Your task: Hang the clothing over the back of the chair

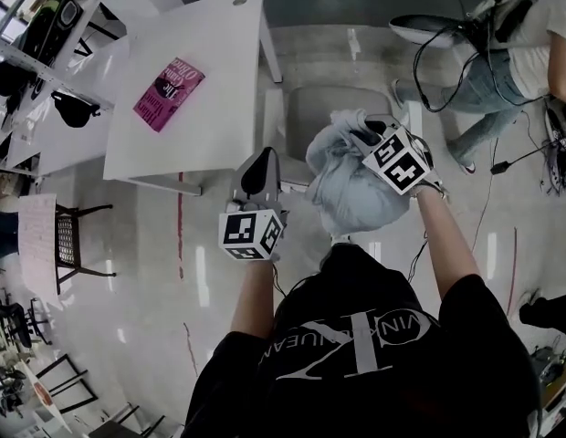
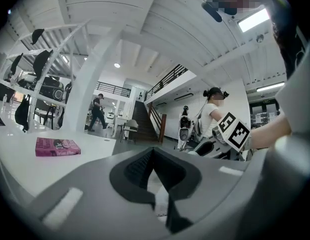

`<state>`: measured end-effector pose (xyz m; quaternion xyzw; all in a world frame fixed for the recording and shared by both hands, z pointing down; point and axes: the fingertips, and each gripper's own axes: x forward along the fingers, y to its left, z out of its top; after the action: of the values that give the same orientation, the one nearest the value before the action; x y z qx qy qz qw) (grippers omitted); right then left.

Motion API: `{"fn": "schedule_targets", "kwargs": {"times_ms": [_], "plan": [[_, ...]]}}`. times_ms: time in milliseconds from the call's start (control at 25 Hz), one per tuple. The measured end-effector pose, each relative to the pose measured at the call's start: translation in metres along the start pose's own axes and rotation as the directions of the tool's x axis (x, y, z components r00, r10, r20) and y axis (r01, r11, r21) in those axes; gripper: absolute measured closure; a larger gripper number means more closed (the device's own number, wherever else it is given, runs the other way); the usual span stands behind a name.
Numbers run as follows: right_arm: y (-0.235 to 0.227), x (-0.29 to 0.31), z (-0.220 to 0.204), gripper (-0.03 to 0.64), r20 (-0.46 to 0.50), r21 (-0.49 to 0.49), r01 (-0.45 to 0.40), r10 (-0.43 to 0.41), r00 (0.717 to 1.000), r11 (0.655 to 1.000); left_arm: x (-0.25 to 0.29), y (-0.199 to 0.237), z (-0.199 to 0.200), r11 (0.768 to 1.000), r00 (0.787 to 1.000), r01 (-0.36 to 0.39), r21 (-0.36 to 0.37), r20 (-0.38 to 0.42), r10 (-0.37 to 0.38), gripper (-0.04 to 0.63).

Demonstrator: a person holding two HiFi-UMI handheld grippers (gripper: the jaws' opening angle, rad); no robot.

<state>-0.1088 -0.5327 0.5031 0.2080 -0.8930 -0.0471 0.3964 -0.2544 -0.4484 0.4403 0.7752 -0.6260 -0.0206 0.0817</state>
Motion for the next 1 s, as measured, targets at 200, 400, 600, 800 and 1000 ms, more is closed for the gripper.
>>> {"fn": "schedule_targets", "kwargs": {"times_ms": [200,400,600,800,1000], "plan": [[0.011,0.002,-0.018,0.515,-0.088,-0.064,-0.032,0.026,0.996,0.997,0.000,-0.004,0.000,1.000,1.000,0.004,0.000,0.000,-0.004,0.583],[0.014,-0.005,-0.023,0.514,-0.093,-0.075,-0.030,0.023,0.995,0.997,-0.002,-0.011,0.000,1.000,1.000,0.011,0.001,0.003,-0.011,0.583],[0.015,-0.016,-0.023,0.514,-0.078,-0.054,-0.002,-0.002,0.997,0.999,-0.005,-0.014,0.001,1.000,1.000,0.023,0.004,0.007,-0.023,0.583],[0.018,-0.032,-0.023,0.540,-0.047,-0.006,0.034,-0.034,0.998,0.999,-0.011,-0.020,0.001,0.999,0.999,0.040,0.004,0.004,-0.040,0.583],[0.020,-0.049,-0.020,0.577,-0.010,0.050,0.082,-0.082,0.997,0.995,-0.019,-0.026,0.001,0.998,0.998,0.060,0.004,0.006,-0.060,0.583]]}}
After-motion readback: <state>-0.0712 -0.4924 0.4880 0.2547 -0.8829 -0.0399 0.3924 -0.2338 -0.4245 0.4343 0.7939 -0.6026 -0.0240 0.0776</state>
